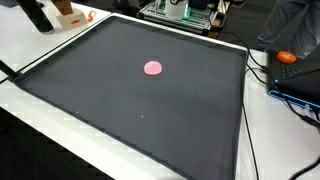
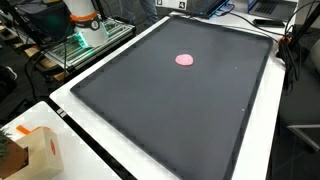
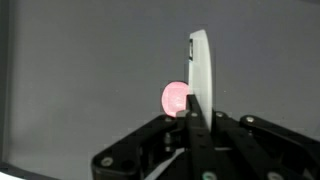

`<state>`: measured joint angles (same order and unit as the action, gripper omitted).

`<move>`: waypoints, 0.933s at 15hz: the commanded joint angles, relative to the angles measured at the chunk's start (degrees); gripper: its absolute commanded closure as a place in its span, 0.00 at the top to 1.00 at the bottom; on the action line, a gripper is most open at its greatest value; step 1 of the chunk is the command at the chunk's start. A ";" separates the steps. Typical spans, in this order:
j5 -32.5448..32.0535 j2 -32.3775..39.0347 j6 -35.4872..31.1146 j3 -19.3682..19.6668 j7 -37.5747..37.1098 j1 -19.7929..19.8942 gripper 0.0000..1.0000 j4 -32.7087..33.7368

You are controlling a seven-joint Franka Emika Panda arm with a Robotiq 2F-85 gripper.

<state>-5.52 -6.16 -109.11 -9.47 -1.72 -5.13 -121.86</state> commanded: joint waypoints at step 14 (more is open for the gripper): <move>-16.76 28.83 5.56 -0.68 -0.76 -10.81 0.01 18.24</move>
<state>-19.72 18.73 -106.43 -10.50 -2.26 -14.03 -107.08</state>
